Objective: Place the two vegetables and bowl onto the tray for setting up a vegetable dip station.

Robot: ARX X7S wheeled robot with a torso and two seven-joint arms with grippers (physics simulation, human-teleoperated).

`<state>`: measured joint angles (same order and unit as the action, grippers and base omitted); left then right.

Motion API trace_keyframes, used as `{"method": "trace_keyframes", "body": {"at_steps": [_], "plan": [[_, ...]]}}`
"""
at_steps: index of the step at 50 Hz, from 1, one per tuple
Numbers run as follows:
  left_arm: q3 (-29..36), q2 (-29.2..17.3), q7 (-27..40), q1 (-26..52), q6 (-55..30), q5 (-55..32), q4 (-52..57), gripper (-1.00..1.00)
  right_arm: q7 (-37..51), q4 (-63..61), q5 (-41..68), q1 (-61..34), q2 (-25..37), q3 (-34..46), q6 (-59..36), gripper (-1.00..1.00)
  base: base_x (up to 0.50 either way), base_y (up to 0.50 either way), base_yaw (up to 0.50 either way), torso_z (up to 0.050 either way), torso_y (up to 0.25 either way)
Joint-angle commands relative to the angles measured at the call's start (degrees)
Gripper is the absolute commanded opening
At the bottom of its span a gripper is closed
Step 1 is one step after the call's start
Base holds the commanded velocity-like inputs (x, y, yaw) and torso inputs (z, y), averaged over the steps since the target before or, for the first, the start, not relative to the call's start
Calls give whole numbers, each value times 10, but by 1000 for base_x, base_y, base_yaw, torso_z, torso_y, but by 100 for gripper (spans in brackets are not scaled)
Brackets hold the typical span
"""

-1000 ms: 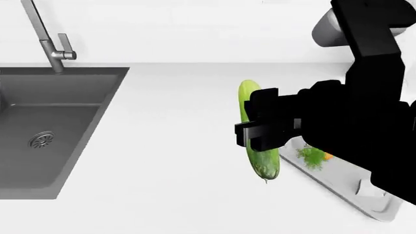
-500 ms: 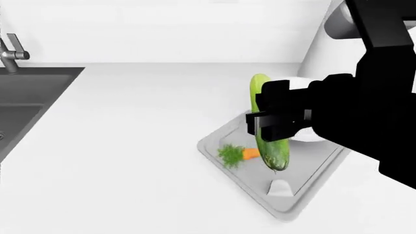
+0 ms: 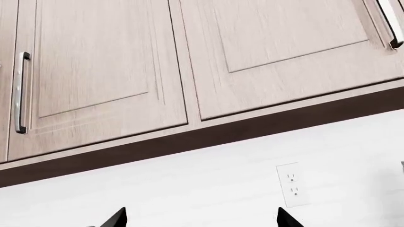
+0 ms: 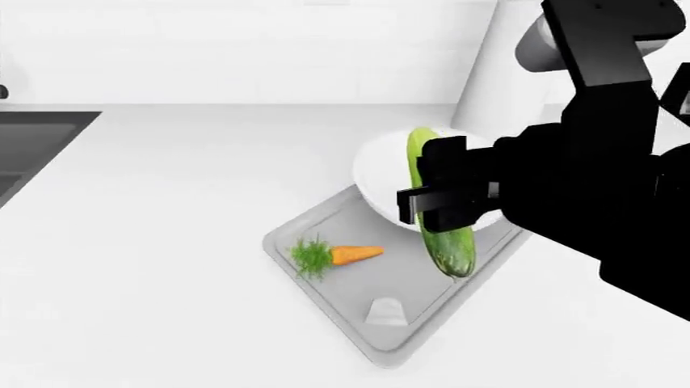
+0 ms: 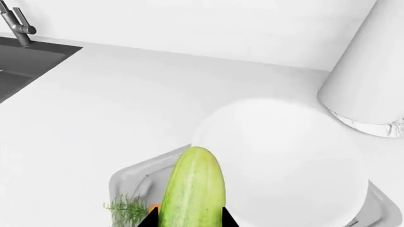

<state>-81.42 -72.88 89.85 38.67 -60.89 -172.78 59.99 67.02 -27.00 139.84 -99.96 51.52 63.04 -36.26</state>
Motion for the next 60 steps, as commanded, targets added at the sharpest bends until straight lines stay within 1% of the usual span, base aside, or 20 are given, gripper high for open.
{"method": "trace_keyframes", "body": {"at_steps": [1, 4, 6, 9, 12, 16, 22, 25, 28, 35, 46, 56, 60], "plan": [[6, -1, 0, 3, 1, 3, 0, 100, -24, 25, -37, 14, -37, 13, -14, -100, 0, 0, 0, 0, 10], [17, 0, 0, 11, 0, 6, 0, 100, -17, 40, -42, 6, -54, 25, -26, -100, 0, 0, 0, 5, 0], [11, 4, 0, 6, -2, 4, 0, 100, -25, 49, -49, 6, -61, 28, -34, -100, 160, 0, 0, 0, 0], [1, 3, 0, -2, -1, 3, 0, 100, -31, 51, -66, 18, -74, 33, -28, -100, 484, 0, 0, 0, 0], [8, 2, 0, 4, -1, 4, 0, 100, -37, 61, -74, 22, -92, 43, -36, -100, 500, 0, 0, 0, 0], [0, 3, 0, -4, -2, 3, 0, 100, -31, 56, -67, 22, -94, 47, -38, -100, 437, 0, 0, 0, 3], [-14, -2, 0, -15, 3, 0, 0, 100, 17, -3, -18, 27, -82, 66, -36, -100, 7, 0, 0, 0, 2], [-9, -9, 0, -9, 9, 0, 0, 100, 36, -29, 7, 19, -78, 61, -21, -100, 0, 0, 0, 0, 0], [-11, -13, 0, -9, 14, 0, 0, 100, 60, -54, 45, -7, -75, 55, -15, -100, 0, 0, 0, 0, 0], [-21, -13, 0, -16, 13, -3, 0, 100, 89, -63, 97, -53, -76, 49, -16, -100, 0, 0, 0, 0, 0], [-12, -3, 0, -11, 4, 0, 0, 100, 49, -23, 41, -15, -99, 70, -40, -100, 0, 0, 0, 0, 1], [-24, 4, 0, -22, -2, -3, 0, 100, 24, 0, -4, 16, -132, 93, -51, -100, 0, 0, 0, 0, 0], [-29, 2, 0, -25, 0, -5, 0, 100, 19, 3, -9, 22, -126, 96, -55, -100, 0, 0, 0, 0, 0]]}}
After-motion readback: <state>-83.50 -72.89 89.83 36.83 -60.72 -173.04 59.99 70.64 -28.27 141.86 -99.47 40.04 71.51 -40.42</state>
